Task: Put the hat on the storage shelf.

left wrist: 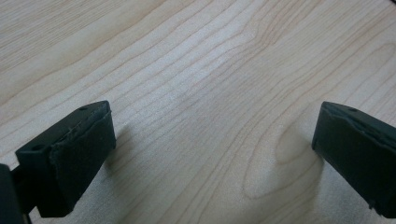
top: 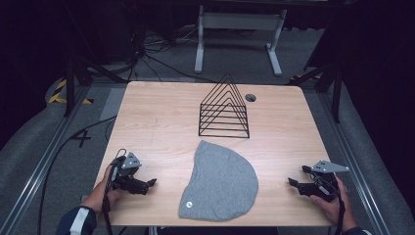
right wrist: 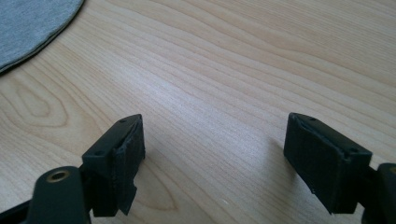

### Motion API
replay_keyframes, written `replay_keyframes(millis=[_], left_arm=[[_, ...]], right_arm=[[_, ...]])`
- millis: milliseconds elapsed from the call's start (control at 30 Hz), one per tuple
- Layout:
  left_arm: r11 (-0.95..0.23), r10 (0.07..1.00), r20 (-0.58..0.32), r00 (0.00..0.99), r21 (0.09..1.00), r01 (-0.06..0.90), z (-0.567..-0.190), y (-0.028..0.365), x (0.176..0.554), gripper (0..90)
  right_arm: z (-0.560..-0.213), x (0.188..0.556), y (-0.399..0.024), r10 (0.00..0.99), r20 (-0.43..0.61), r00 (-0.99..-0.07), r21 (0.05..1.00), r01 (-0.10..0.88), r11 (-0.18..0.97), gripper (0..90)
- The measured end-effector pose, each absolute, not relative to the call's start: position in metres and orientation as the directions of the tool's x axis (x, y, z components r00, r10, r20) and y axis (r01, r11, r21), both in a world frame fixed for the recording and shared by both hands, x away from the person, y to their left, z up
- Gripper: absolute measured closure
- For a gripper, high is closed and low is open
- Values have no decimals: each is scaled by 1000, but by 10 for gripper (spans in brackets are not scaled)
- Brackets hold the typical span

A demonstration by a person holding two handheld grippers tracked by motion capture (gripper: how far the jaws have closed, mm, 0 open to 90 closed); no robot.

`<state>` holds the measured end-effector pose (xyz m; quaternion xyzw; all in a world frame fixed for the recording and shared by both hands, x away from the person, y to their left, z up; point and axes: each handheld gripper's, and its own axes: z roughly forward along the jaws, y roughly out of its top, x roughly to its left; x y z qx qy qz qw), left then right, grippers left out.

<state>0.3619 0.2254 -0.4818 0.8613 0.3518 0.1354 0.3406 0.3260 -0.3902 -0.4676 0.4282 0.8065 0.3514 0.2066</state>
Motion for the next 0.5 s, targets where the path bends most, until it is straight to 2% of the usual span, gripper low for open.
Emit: replay_keyframes(millis=[133, 267, 300, 400, 433, 500], left_arm=[[-526, 685, -18, 728, 678, 513, -482, 226, 362, 7], [-585, 630, -10, 777, 652, 482, -478, 230, 367, 11], [-591, 619, -15, 785, 649, 478, -477, 230, 369, 25], [-596, 592, -16, 806, 663, 452, -474, 229, 371, 163], [-608, 589, -16, 808, 649, 456, -472, 227, 373, 174], [-619, 569, -14, 822, 651, 439, -469, 222, 378, 226]], right_arm=[[-467, 326, -390, 839, -33, -543, 741, 550, 385, 195], [-467, 327, -390, 839, -31, -543, 740, 552, 385, 187], [-467, 327, -390, 836, -33, -548, 740, 549, 390, 185], [-467, 329, -390, 827, -32, -561, 733, 549, 400, 188], [-466, 329, -389, 823, -33, -567, 731, 548, 406, 207], [-464, 330, -388, 820, -33, -571, 732, 546, 409, 325]])
